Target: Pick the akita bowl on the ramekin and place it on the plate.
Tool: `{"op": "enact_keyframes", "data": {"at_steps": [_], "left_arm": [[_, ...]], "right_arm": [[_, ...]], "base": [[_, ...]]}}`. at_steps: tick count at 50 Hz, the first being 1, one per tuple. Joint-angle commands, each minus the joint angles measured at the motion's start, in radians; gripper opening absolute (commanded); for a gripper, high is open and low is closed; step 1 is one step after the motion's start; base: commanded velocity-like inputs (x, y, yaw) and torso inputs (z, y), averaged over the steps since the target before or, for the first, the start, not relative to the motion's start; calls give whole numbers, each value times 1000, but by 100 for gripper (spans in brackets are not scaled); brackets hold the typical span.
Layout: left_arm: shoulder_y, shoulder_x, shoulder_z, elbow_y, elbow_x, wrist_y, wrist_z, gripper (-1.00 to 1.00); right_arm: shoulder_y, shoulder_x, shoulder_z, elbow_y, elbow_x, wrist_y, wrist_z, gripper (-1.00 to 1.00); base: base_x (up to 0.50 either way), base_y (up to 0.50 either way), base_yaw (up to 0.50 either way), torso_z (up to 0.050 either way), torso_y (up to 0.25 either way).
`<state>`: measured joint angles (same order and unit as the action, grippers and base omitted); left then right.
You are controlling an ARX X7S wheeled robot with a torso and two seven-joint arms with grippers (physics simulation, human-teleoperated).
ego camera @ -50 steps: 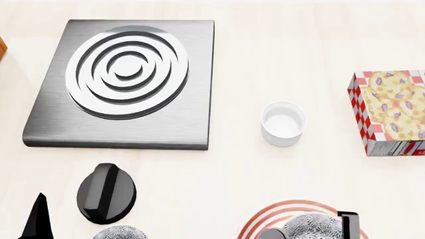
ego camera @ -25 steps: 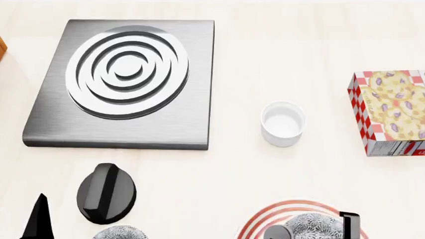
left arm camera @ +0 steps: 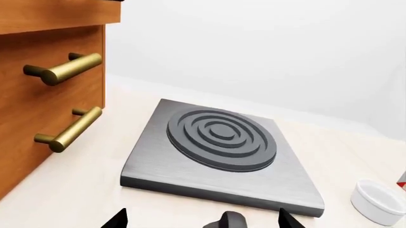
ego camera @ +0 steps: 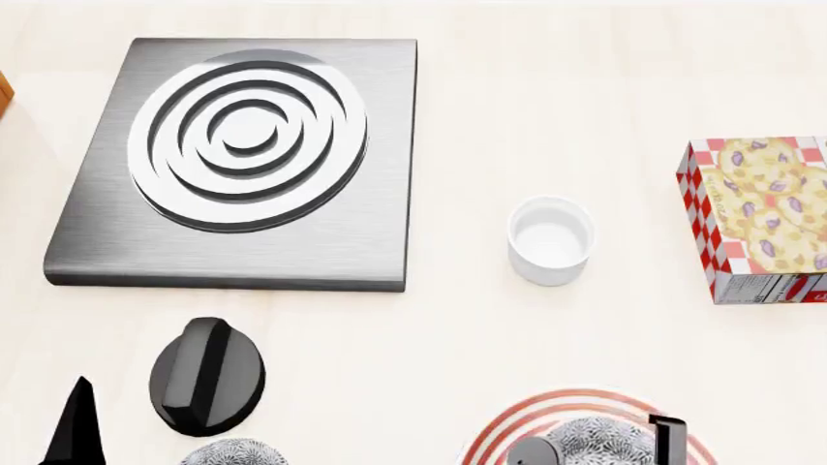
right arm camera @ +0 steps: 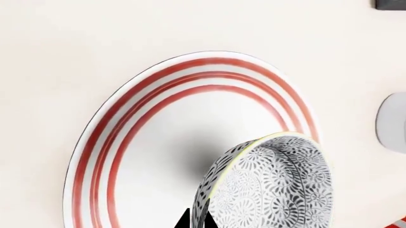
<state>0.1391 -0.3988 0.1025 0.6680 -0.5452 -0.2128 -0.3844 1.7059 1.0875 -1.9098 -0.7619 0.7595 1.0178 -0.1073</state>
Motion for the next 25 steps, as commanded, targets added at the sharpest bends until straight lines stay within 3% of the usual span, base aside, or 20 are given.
{"op": "enact_keyframes", "data": {"at_steps": [1,25], "left_arm": [[-2,-3,0,-1,-8,-1,-3,100],[0,-16,-12,13,-21,4,-13,100]], "right_arm": [[-41,-23,11,30,-11,-30,38,-100],[-102,-36,20,65,-3,-86,72,-100]], "base": [[0,0,0,0,0],[0,0,0,0,0]]}}
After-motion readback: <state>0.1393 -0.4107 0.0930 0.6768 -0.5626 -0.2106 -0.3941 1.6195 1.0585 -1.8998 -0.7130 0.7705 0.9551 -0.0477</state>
